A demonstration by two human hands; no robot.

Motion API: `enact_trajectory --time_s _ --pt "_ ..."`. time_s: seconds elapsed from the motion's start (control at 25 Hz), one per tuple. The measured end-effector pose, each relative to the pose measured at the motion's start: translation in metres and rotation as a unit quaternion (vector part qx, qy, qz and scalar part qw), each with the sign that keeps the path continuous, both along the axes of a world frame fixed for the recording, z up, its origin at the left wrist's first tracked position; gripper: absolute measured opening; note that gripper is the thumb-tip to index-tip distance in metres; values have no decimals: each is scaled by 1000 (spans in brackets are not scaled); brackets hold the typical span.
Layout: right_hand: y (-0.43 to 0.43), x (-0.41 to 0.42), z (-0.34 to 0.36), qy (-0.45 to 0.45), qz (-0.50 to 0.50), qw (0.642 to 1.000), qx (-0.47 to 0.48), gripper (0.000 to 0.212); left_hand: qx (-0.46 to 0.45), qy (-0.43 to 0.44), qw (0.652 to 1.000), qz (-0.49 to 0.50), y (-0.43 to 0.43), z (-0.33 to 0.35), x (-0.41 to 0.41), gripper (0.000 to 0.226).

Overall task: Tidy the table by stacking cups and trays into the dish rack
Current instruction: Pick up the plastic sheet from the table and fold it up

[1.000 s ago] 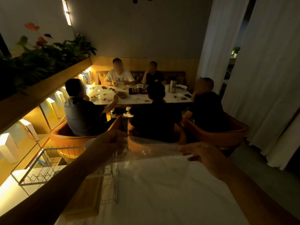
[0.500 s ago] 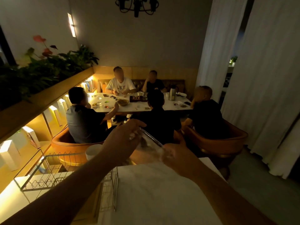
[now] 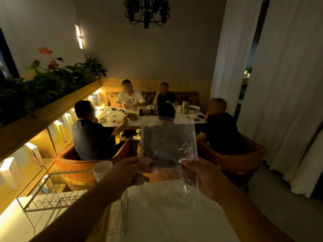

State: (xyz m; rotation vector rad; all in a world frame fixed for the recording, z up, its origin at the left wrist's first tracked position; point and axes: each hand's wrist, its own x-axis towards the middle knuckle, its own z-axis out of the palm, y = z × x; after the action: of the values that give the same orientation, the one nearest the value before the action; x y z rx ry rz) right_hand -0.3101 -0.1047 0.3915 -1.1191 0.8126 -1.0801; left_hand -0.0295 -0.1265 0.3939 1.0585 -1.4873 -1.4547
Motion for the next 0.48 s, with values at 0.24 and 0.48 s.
enact_trajectory --time_s 0.24,0.48 --pt "-2 -11 -5 71 -113 991 -12 26 -4 -6 999 37 -13 -6 3 21" --pt "11 -8 11 105 -159 981 -38 20 -39 44 998 39 -8 -13 6 18"
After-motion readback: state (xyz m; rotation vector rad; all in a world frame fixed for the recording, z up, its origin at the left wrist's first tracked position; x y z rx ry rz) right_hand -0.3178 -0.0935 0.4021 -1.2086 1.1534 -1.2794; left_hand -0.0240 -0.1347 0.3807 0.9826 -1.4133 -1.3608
